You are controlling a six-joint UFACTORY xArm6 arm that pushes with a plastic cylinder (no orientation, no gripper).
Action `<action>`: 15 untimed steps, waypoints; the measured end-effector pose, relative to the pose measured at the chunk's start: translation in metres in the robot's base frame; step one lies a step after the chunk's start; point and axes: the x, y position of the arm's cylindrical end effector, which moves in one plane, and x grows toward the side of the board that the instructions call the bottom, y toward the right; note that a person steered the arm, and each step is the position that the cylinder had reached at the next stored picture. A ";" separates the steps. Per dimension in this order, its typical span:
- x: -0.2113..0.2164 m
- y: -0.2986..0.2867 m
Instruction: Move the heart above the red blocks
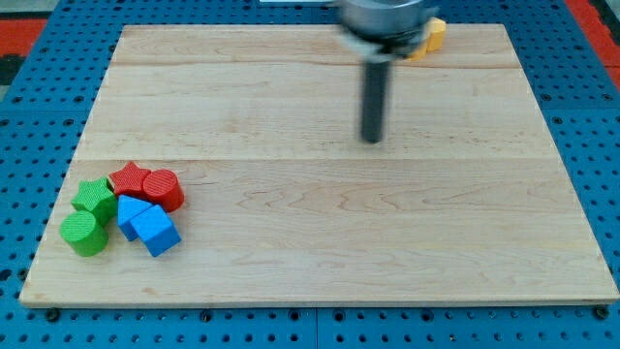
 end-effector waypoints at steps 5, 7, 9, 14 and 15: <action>-0.193 0.102; -0.180 0.025; -0.093 -0.004; -0.043 -0.191; -0.048 -0.205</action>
